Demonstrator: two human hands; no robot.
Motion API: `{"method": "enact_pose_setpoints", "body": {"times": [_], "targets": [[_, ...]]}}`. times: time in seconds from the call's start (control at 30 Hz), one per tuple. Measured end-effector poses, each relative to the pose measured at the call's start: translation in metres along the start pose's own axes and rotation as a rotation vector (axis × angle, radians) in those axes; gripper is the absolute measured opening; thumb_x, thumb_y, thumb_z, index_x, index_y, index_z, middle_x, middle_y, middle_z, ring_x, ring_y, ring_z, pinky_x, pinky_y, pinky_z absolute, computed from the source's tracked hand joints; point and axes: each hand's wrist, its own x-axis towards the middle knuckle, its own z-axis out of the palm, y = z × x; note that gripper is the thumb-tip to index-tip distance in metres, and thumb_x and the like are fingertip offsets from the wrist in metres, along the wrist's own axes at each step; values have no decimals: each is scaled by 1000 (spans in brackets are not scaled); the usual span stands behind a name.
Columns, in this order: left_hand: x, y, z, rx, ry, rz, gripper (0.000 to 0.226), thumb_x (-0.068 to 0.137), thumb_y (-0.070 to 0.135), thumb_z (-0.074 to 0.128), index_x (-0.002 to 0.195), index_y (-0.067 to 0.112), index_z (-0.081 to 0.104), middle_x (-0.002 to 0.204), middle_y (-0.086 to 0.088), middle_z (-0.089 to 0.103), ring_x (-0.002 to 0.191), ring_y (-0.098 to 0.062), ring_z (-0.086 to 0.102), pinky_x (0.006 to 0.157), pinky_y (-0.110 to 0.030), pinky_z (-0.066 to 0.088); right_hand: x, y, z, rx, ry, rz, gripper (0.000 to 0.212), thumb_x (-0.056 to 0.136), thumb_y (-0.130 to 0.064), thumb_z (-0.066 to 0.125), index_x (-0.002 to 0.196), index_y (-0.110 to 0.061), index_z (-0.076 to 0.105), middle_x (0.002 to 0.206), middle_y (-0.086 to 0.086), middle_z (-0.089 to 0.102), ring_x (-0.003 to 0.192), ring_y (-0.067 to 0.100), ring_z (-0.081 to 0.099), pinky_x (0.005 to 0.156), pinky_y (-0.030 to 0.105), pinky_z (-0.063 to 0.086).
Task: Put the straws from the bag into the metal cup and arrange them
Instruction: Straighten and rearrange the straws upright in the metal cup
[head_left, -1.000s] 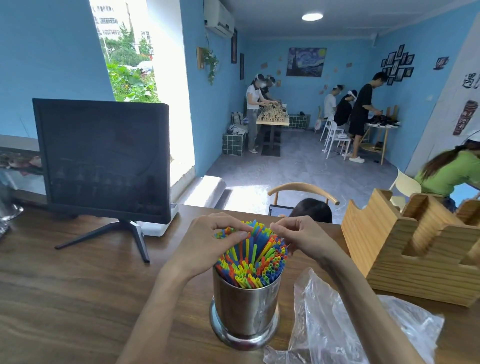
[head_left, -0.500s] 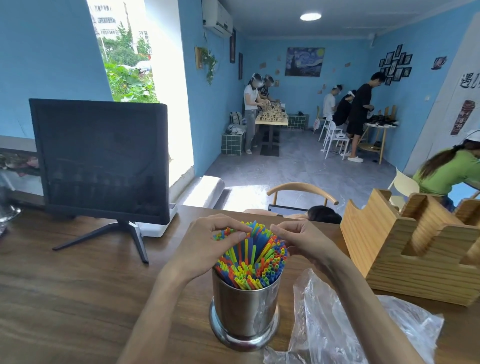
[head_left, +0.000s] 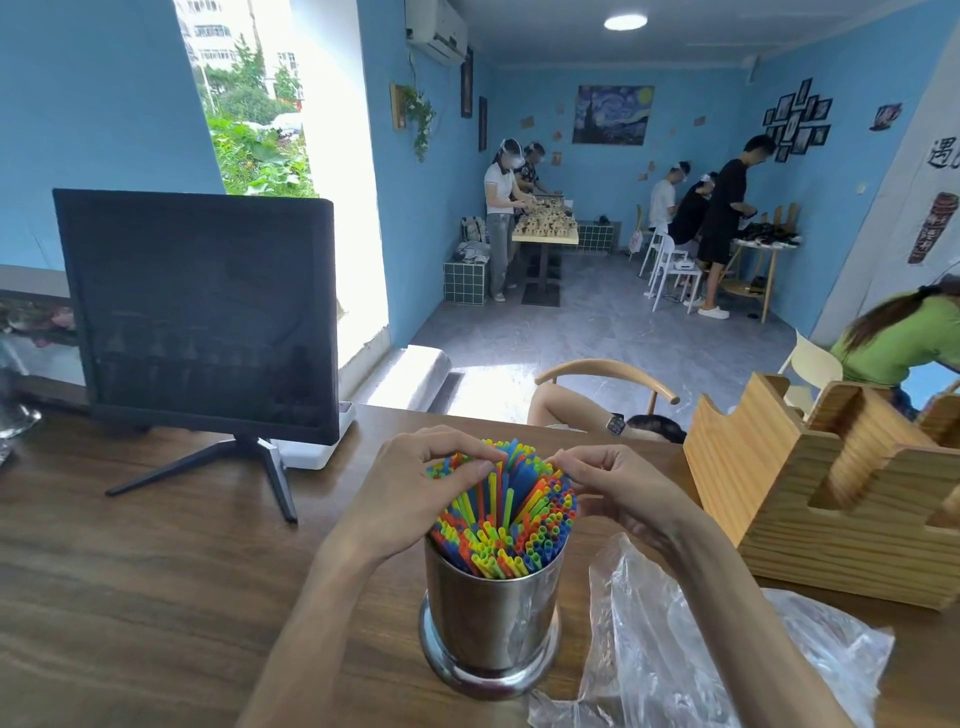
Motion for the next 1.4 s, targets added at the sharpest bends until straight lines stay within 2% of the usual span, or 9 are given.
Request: {"method": "enact_pose_setpoints", "body": {"times": [0.33,0.57,0.7,0.77,0.87,1.1,1.2,1.3,1.4], "targets": [[0,1,1,-10,1,3,18,91,32,72,92,50,77,105,17,73,103,-1,67,82,-20,58,-1,-1,0,-61,0,-56,29,92,-31,70,99,-5,80,100,17,77,89,20,70,69,23,58],[-3,4,1,-4,7,-4,18,91,31,72,91,49,77,104,18,73,101,3,66,80,-18,58,0,14,11,-372,202,-346,19,95,-34,64,96,-19,76,88,-1,75,84,27,72,73,41,62],[-3,6,3,21,15,0,15,91,33,72,94,46,77,104,19,72,103,1,66,80,-17,57,0,14,19,-488,357,-488,12,98,-27,65,89,-32,72,83,-11,71,77,13,68,66,32,58],[-3,8,2,29,11,1,15,92,34,71,94,48,76,104,21,72,102,4,65,78,-14,56,0,2,22,-442,448,-529,15,98,-21,65,86,-27,72,77,-9,70,71,6,67,60,17,51],[-5,12,-1,42,0,-2,14,92,36,71,95,50,74,105,25,70,104,7,63,75,-10,53,-4,-31,20,-301,584,-593,17,99,-19,65,85,-26,72,70,-5,69,61,1,63,57,10,44],[-1,37,1,65,60,116,26,98,42,59,121,54,62,117,38,57,112,27,46,81,4,37,-30,-105,15,-130,817,-909,18,104,-28,59,95,-16,70,70,3,68,52,6,57,49,19,41],[3,47,4,30,6,123,32,102,40,54,132,45,61,112,34,65,113,22,52,86,2,38,-35,-117,24,-39,830,-994,17,104,-29,58,91,-26,68,64,-6,65,51,12,56,49,23,40],[5,50,5,-47,15,137,23,104,29,52,119,34,69,91,16,75,91,7,66,83,-6,46,-30,-113,37,44,804,-950,18,105,-23,58,90,-23,68,60,-9,64,49,11,55,46,21,39],[-1,48,-7,-301,151,100,16,95,16,62,98,25,74,67,5,71,59,-4,60,60,-17,51,-22,-94,38,137,773,-800,22,105,-20,57,86,-17,68,58,-7,62,47,10,50,44,21,38]]}}
